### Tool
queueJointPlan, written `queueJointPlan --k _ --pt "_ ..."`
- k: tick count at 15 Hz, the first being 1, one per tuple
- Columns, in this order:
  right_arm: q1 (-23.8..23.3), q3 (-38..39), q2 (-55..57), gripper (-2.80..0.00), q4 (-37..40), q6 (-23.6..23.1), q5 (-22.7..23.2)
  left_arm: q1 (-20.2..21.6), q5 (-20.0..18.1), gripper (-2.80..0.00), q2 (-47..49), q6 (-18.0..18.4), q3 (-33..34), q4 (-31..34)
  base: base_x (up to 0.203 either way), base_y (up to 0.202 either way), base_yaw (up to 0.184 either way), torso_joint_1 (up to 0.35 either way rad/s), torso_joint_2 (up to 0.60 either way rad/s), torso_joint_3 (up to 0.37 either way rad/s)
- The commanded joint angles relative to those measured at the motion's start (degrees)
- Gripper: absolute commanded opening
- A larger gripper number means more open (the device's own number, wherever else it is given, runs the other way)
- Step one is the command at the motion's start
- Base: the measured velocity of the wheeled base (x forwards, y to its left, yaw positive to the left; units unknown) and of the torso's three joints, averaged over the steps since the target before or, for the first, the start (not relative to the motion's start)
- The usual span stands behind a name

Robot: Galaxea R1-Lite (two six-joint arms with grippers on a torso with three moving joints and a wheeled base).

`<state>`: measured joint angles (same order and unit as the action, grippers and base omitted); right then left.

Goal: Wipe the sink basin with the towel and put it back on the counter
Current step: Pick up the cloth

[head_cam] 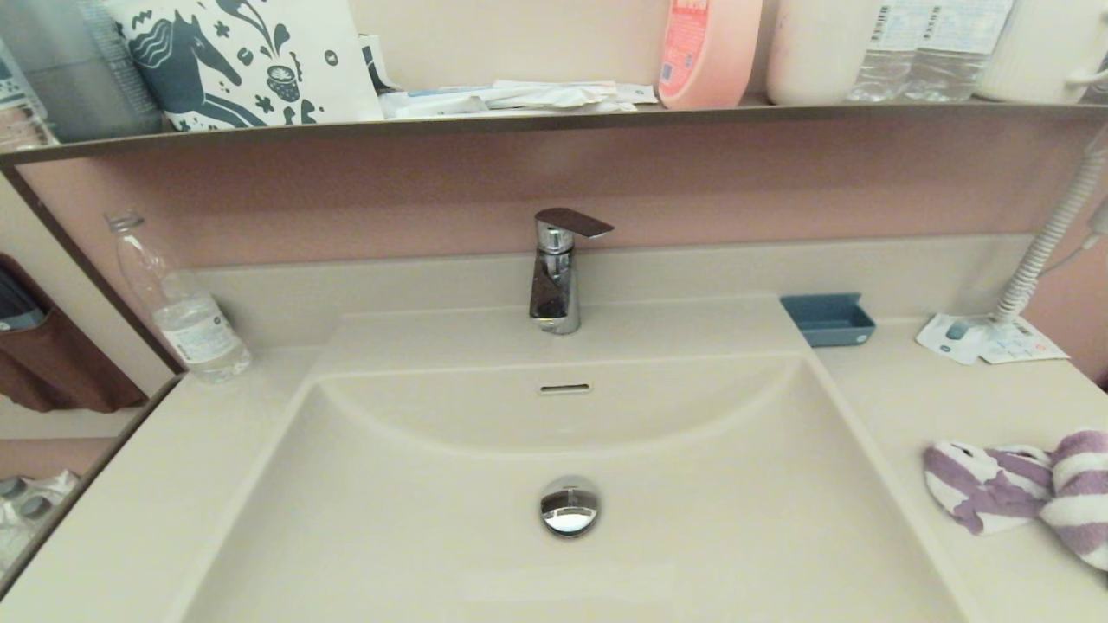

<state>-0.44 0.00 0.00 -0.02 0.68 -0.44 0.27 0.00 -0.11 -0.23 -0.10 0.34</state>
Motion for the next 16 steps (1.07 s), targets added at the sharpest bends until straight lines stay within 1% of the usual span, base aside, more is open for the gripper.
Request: queueJointPlan --k 1,9,10,14,16 --pt "0.0 0.0 0.1 -2.8 0.0 0.0 0.0 0.0 0.0 -2.8 0.1 0.0 0.0 0.0 0.0 0.0 0.0 0.0 0.0 0.0" --pt "0.0 0.0 0.0 -2.8 0.0 -0.8 0.0 0.0 0.0 -2.8 0.1 0.0 0.0 0.0 0.0 0.0 0.0 0.0 0.0 0.0" --pt "0.0 -0.7 0.0 -2.8 -0.1 -1.4 -0.1 0.0 0.0 -2.8 0.1 0.0 0.0 0.0 0.0 0.0 0.0 0.0 0.0 0.0" --pt "0.0 -5.9 0.2 -2.8 0.7 -1.5 -1.1 0.1 0.0 -2.8 0.1 0.0 0.0 0.0 0.0 0.0 0.0 0.0 0.0 0.0" --pt "0.0 -8.6 2.2 -2.8 2.2 -3.2 -4.8 0.0 0.0 -2.8 0.1 0.0 0.0 0.0 0.0 0.0 0.0 0.0 0.0 0.0"
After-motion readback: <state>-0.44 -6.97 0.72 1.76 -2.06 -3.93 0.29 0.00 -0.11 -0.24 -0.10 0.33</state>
